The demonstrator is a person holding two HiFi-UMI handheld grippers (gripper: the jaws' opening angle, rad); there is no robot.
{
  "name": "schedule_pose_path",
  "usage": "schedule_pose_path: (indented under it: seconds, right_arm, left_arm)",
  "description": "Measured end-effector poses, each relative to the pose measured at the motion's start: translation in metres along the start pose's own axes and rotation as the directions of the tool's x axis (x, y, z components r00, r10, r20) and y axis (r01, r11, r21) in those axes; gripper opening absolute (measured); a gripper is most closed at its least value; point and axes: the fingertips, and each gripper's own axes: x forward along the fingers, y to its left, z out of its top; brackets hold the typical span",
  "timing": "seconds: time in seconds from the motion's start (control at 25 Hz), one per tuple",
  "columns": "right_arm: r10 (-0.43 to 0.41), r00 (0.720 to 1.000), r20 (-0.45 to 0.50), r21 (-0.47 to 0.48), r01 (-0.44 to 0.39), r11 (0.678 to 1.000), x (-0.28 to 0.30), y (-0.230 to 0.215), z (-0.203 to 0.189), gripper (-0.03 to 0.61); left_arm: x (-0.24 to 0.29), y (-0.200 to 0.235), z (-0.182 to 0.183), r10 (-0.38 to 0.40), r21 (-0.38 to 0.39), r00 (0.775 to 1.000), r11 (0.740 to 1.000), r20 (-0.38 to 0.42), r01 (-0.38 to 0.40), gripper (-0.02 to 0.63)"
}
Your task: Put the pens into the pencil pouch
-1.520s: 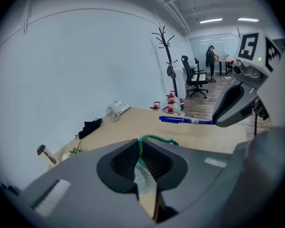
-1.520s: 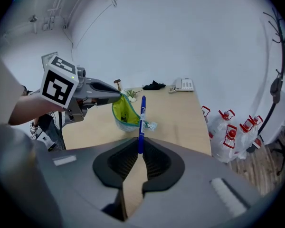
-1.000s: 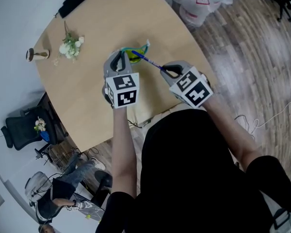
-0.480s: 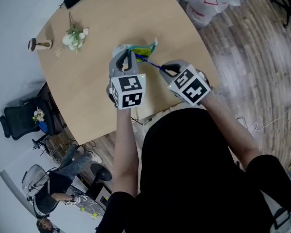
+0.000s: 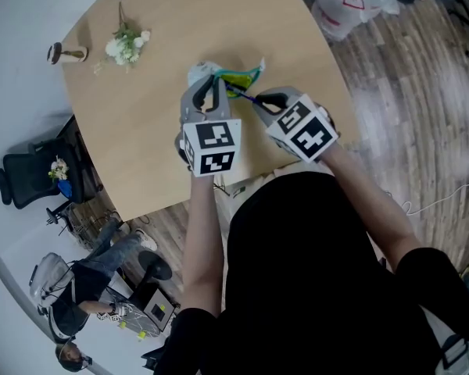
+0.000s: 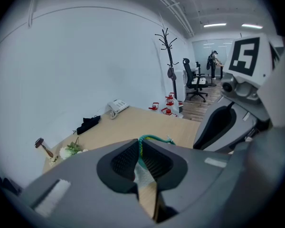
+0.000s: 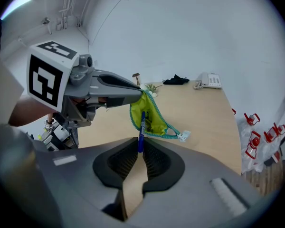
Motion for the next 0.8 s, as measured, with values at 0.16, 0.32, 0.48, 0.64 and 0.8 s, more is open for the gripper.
schedule_pose_path:
  seconds: [0.16, 0.32, 0.48, 0.64, 0.8]
  right_arm:
    - [0.006, 1.000, 0.006, 0.000, -0.006, 1.000, 0.006, 0.002, 0.007, 0.043]
    - [0.007, 1.000, 0.015, 0.000, -0.007, 1.000, 0.010, 0.003, 0.014, 0.041]
    - [0.005, 1.000, 0.025, -0.002, -0.005, 1.000, 0.013, 0.004, 0.021, 0.041]
    - [0.001, 0.999, 0.034, 0.000, -0.001, 1.000, 0.018, 0.004, 0.027, 0.041]
    - [-0.002, 0.999, 0.042, 0.004, 0.002, 1.000, 0.024, 0.004, 0.033, 0.041]
  left_arm:
    - [-0.002, -0.001, -0.001, -0.005, -0.003, 1.000, 1.000, 0.000, 0.005, 0.025]
    - [-0.002, 0.000, -0.002, -0.010, -0.006, 1.000, 1.000, -0.001, 0.010, 0.025]
    - [-0.002, 0.000, -0.001, -0.013, -0.018, 1.000, 1.000, 0.000, 0.013, 0.025]
    - [-0.003, 0.002, 0.000, -0.013, -0.019, 1.000, 1.000, 0.003, 0.013, 0.025]
    - [-0.005, 0.004, -0.002, -0.013, -0.023, 1.000, 1.000, -0.001, 0.013, 0.025]
